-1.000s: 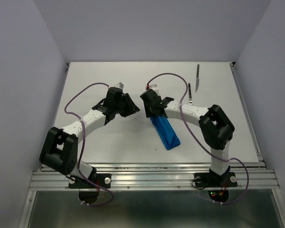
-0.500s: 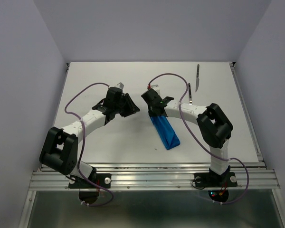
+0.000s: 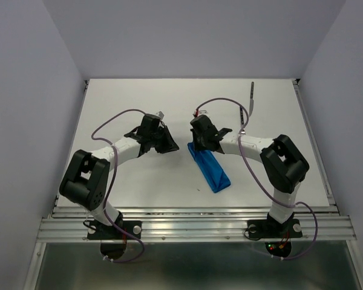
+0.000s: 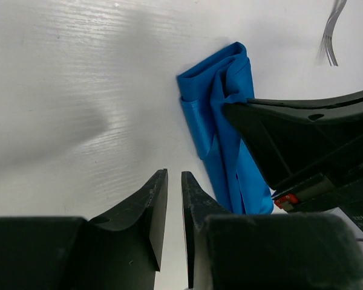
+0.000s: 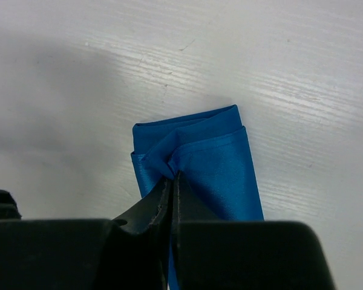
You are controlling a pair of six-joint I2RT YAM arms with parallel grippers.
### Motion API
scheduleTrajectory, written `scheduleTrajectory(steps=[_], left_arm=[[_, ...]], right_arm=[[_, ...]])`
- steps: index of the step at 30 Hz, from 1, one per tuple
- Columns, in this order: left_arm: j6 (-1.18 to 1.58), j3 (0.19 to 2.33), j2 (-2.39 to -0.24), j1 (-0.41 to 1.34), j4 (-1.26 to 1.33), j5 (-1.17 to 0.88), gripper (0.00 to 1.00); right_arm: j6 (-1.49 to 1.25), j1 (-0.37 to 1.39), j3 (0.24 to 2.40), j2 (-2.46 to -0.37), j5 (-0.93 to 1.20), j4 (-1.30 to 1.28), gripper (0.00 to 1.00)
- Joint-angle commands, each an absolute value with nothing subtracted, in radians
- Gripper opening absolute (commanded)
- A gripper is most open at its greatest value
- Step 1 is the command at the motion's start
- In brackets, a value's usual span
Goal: Fold the napkin into a case and place the utensils inside
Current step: Pick up the top corner of the smaller rectangle folded napkin from the center of the board.
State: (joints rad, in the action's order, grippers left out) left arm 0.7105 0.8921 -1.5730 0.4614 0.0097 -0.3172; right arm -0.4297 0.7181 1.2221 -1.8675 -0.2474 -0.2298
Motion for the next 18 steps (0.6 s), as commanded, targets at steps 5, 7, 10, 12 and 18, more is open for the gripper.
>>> scheduleTrajectory(steps=[5,7,10,12,18], left_arm=[[0.712,0.824,-1.485,0.486,0.049,-0.336,0.27],[0.725,0.801,-1.457,0.514,0.049,-0.304,0.27],[0.744,0.776,-1.425,0.563,0.048,-0.259,0.30],[0.738,0.790,-1.448,0.610,0.043,-0.239,0.31],[0.721,0.882,-1.566,0.721,0.009,-0.157,0.32]], right_arm=[[-0.374,0.695,1.120,-1.764,-0.046,-0.075,0.01],[-0.371,0.695,1.097,-1.750,-0.032,-0.068,0.01],[-0.374,0.695,1.074,-1.718,-0.022,-0.067,0.01],[-0.387,0.674,1.055,-1.698,-0.009,-0.067,0.01],[-0.426,0.650,1.009,-1.658,0.046,-0.052,0.01]])
